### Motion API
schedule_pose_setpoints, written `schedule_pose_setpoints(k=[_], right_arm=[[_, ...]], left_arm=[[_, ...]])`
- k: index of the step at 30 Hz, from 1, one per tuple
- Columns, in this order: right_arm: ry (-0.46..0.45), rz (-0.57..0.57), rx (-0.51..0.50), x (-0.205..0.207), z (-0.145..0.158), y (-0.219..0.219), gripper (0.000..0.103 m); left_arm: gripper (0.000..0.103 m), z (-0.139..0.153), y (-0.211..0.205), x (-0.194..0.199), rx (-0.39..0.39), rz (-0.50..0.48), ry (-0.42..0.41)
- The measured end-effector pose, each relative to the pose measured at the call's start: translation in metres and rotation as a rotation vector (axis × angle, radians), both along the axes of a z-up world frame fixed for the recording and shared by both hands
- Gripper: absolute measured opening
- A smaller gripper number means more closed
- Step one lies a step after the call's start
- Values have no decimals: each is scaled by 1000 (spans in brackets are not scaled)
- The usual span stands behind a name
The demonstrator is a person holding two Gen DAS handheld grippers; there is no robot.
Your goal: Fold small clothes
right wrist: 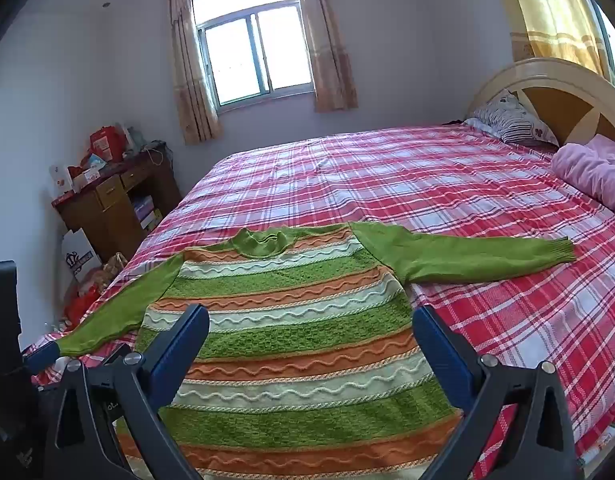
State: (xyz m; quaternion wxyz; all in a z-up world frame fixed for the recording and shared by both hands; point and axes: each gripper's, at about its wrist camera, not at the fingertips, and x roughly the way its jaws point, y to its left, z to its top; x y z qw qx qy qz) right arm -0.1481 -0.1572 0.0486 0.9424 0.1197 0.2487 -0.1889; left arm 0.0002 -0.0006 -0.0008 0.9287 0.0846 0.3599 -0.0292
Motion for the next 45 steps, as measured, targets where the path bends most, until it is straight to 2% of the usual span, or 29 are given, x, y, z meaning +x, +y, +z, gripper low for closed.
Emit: schedule_pose_setpoints(k=[2,4,7,25,45], right_arm=[[1,1,5,0,0,0,102],[-1,-1,4,0,0,0,102],[1,3,7,0,0,0,102],[74,-21,-22,14,-13,-2,102],[81,-12,-30,16,-12,4,102]], left_arm=[[103,-2,-8,2,33,-7,7],[103,-3,-4,0,-12,-17,6],[103,-4,-3,-3,-30,-34,7],[103,-9,-4,-7,-18,-55,7],[103,-8,-1,-10,-33,-53,10]])
